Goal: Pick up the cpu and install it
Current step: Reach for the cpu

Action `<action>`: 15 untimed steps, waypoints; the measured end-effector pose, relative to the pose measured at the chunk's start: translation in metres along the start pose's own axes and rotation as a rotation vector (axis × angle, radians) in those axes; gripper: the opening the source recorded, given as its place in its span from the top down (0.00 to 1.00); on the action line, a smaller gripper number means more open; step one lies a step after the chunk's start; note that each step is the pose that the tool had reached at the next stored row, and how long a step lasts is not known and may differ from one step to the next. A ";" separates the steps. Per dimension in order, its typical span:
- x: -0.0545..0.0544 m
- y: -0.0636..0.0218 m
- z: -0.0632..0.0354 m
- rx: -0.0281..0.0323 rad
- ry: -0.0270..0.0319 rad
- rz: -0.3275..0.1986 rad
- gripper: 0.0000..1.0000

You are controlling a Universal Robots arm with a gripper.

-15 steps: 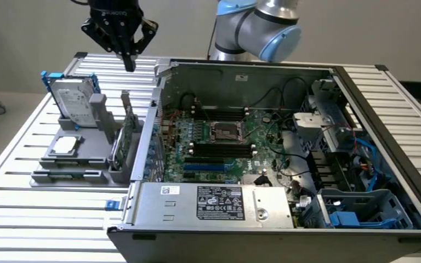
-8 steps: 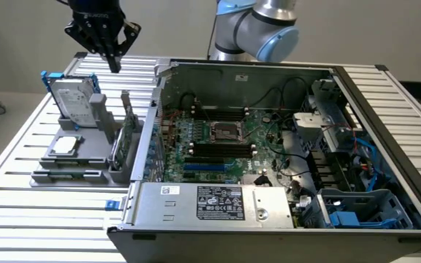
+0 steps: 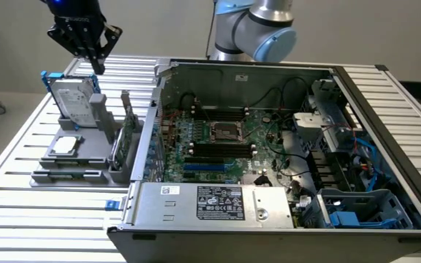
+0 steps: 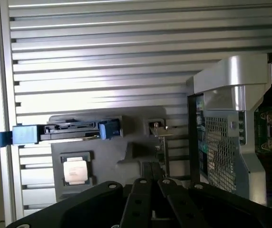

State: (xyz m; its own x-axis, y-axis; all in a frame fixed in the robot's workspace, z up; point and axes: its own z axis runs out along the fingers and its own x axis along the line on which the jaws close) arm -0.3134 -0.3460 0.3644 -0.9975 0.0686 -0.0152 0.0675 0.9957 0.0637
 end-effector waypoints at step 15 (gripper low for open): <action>0.069 0.0043 0.0218 0.0000 0.0000 0.000 0.89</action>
State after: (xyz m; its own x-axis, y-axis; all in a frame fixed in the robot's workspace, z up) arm -0.3818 -0.3355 0.3419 -0.9975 0.0685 -0.0153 0.0674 0.9957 0.0637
